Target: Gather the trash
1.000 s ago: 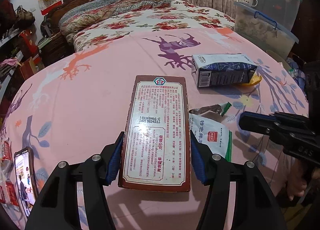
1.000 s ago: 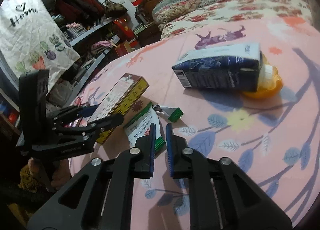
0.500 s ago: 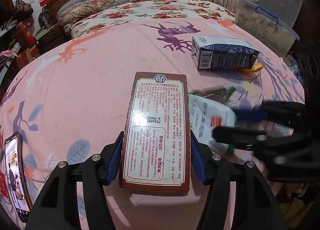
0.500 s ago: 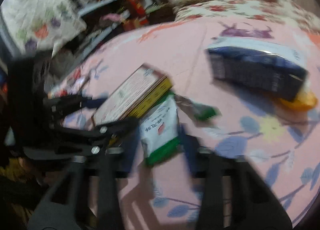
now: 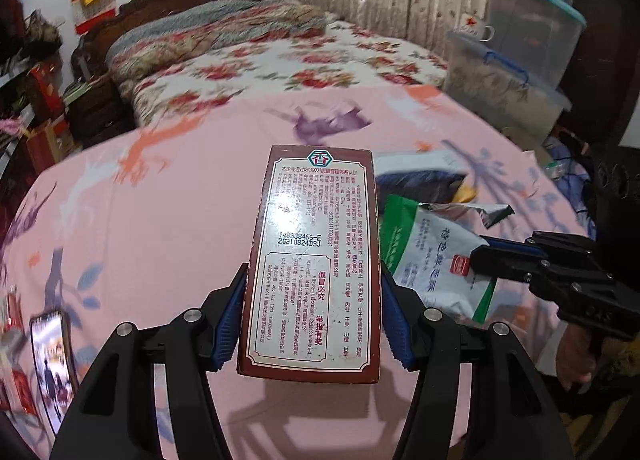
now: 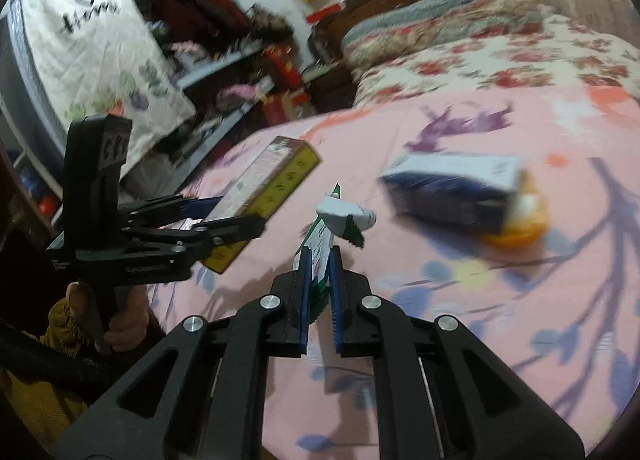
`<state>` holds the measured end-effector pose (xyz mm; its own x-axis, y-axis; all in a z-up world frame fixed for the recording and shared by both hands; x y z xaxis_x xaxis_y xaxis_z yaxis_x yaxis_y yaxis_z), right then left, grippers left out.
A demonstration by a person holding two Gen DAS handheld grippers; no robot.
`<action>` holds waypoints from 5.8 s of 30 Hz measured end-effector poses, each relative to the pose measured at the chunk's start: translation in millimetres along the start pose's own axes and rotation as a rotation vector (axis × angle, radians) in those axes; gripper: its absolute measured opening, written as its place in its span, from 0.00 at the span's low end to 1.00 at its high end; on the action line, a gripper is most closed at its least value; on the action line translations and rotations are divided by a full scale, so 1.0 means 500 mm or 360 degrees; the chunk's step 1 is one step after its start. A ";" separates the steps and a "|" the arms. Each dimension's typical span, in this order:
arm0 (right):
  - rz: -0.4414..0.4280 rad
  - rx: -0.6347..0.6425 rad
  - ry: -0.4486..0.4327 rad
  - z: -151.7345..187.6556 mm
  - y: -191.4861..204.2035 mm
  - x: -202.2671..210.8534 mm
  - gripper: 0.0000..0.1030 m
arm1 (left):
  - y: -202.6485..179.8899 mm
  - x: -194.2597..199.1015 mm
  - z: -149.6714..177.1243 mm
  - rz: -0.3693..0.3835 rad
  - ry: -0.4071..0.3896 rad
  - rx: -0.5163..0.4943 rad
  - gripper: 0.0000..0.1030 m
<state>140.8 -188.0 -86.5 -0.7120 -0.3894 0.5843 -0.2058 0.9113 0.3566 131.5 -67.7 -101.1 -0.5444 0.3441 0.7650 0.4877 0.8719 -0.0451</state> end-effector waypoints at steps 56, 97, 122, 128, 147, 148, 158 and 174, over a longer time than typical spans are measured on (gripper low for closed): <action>0.1055 -0.0869 -0.0885 0.029 -0.629 0.554 0.74 | -0.718 -0.311 -0.272 0.0343 -0.0022 -0.0549 0.83; 0.0934 -0.0758 -0.0642 0.045 -0.224 0.339 0.87 | -0.213 -0.055 -0.113 0.0064 -0.0250 -0.0054 0.89; 0.0913 -0.0818 -0.0511 0.056 -0.237 0.273 0.87 | -0.062 -0.115 -0.064 -0.0119 -0.0045 0.0077 0.92; 0.0902 -0.0830 -0.0460 0.060 -0.245 0.249 0.88 | -0.012 -0.131 -0.050 -0.0114 0.0004 0.0170 0.92; 0.0852 -0.0805 -0.0385 0.042 -0.257 0.187 0.88 | 0.080 -0.178 -0.008 -0.0198 0.0115 0.0300 0.92; 0.0842 -0.0807 -0.0387 0.037 -0.260 0.186 0.88 | 0.083 -0.180 -0.006 -0.0207 0.0117 0.0300 0.92; 0.0790 -0.0824 -0.0444 -0.019 -0.287 0.180 0.86 | 0.110 -0.200 0.012 -0.0273 0.0151 0.0286 0.92; 0.0750 -0.0844 -0.0388 -0.023 -0.299 0.140 0.86 | 0.110 -0.211 0.012 -0.0302 0.0191 0.0222 0.92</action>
<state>129.6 -353.2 -90.7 -0.7860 0.1231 0.6059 0.4649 0.7637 0.4479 211.7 -53.9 -188.2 -0.5279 0.1334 0.8388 0.2814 0.9593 0.0245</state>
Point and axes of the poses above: each gripper's, at about its wrist camera, not at the fingertips, and x roughly against the way its jaws point, y to its left, z to its underside, the point moved 10 cm from there along -x, roughly the way its jaws point, and after that the axes turned 1 degree about x, right-handed, at the moved point
